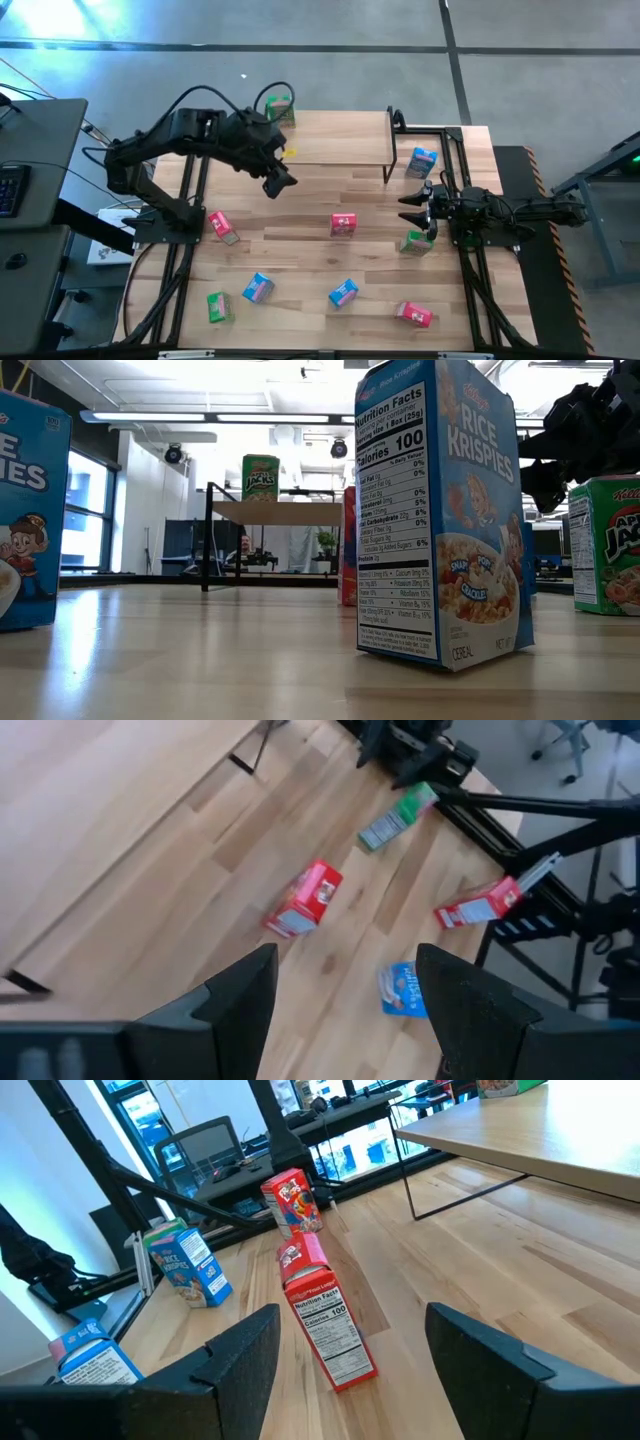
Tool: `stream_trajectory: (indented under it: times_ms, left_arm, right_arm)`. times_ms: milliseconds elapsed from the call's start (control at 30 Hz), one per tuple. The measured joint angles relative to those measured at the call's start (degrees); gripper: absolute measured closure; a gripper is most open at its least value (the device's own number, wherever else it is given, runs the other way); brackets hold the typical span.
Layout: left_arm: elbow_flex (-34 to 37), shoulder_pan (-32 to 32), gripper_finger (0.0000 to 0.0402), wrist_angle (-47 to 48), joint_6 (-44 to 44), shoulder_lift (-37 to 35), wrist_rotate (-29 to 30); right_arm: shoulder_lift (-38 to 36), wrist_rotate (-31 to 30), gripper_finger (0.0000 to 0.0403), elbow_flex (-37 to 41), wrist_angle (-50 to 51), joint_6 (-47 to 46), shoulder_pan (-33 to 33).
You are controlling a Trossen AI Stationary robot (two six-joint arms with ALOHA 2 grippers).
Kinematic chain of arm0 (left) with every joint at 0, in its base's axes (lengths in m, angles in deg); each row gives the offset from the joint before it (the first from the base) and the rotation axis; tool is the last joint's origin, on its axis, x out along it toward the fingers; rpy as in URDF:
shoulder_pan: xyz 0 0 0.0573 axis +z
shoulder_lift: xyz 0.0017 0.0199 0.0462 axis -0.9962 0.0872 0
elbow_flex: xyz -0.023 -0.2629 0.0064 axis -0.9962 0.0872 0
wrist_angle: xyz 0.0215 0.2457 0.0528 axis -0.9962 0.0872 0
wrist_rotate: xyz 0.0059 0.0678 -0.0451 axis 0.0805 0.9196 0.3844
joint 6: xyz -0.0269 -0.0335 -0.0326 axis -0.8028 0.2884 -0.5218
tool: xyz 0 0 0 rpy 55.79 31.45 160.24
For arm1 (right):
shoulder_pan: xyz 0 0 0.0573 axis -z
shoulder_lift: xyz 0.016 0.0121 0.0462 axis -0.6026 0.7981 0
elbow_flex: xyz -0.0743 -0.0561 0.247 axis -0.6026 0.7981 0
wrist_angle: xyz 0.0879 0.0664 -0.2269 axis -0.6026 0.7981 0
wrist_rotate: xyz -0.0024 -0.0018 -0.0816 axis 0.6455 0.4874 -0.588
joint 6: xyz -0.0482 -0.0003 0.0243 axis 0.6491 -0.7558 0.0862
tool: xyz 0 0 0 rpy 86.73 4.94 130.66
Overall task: Stack cereal on shelf
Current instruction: Put the right red cereal box on the shelf
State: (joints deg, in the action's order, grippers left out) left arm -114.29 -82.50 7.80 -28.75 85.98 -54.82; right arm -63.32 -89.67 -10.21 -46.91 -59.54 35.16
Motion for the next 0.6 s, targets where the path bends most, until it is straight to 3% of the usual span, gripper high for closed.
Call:
stream_trajectory:
  times_ms: [267,600]
  left_arm:
    - [0.0,-4.49,0.0171,0.12,-5.78,0.0,5.89]
    - [0.0,-7.45,0.0171,0.15,-8.8,0.0,7.98]
  right_arm:
    - [0.0,0.04,0.0159,0.0,-0.01,0.0,0.0]
    - [0.0,1.66,0.0159,0.0,0.09,-2.07,0.0]
